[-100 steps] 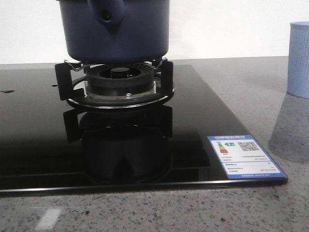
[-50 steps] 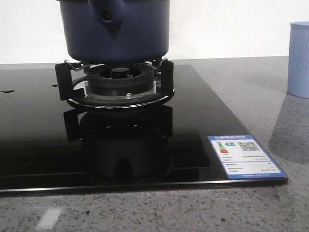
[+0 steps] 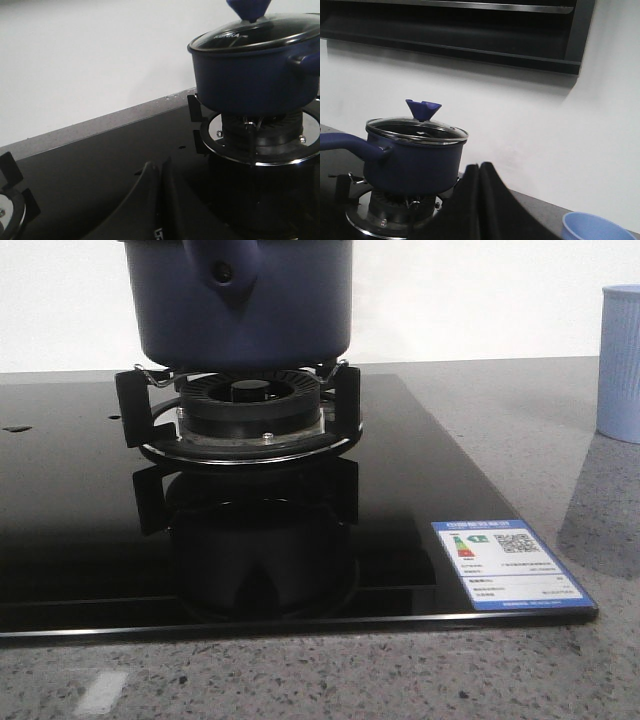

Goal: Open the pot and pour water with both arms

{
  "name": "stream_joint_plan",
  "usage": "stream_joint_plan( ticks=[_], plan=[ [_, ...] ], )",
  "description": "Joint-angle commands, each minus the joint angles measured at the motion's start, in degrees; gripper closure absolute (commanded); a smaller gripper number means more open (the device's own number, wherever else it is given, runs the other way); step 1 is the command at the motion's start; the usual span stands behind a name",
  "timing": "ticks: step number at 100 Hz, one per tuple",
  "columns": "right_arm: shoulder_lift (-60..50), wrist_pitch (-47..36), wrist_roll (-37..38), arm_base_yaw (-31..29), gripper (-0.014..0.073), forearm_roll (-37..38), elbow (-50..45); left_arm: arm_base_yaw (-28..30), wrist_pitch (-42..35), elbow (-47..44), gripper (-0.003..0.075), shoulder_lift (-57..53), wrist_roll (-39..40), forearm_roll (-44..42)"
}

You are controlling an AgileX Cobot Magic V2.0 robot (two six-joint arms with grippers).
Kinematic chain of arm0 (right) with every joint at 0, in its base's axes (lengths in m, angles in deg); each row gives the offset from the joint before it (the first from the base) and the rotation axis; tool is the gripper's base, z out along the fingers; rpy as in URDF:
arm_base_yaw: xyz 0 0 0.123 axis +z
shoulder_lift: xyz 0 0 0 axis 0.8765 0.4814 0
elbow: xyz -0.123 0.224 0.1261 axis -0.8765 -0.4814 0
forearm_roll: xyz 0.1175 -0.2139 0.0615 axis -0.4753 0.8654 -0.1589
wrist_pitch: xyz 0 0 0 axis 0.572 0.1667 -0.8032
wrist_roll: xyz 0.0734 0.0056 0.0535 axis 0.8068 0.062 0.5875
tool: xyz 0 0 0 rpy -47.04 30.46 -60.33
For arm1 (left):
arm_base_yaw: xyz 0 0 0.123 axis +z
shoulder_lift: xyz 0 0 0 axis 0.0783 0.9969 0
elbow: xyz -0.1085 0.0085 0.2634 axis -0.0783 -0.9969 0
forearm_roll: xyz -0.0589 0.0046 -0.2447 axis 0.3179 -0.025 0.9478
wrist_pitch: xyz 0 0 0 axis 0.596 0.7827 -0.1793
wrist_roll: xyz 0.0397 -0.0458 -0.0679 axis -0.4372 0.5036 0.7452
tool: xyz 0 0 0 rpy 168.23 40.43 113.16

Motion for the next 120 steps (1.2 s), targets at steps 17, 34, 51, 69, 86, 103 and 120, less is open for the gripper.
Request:
stream_joint_plan(
  ticks=[17, 34, 51, 69, 86, 103, 120],
  plan=[
    [0.5, -1.7, 0.3, -0.1, 0.0659, -1.2, 1.5, 2.6, -7.1, -10.6, 0.0740, -10.0, 14.6, -7.5],
    [0.5, -1.7, 0.3, -0.1, 0.0659, -1.2, 1.5, 7.5, 3.3, -13.4, 0.0739, -16.8, 15.1, -5.8],
    [0.6, -1.6, 0.3, -0.1, 0.0659, -1.2, 1.5, 10.5, 13.2, -13.4, 0.0739, -16.5, 15.1, -5.5],
    [0.6, -1.6, 0.3, -0.1, 0.0659, -1.2, 1.5, 10.5, 13.1, -13.4, 0.0739, -16.5, 15.1, -3.4],
    [0.6, -1.6, 0.3, -0.1, 0.0659, -1.2, 1.5, 10.5, 13.1, -13.4, 0.0739, -16.5, 15.1, -3.0],
    [0.6, -1.6, 0.3, -0.1, 0.0659, -1.2, 1.5, 10.5, 13.1, -13.4, 0.0739, -16.5, 15.1, -3.0],
    [0.6, -1.6, 0.3, -0.1, 0.0659, -1.2, 1.5, 10.5, 13.1, -13.4, 0.0739, -16.5, 15.1, -3.0]
  ],
)
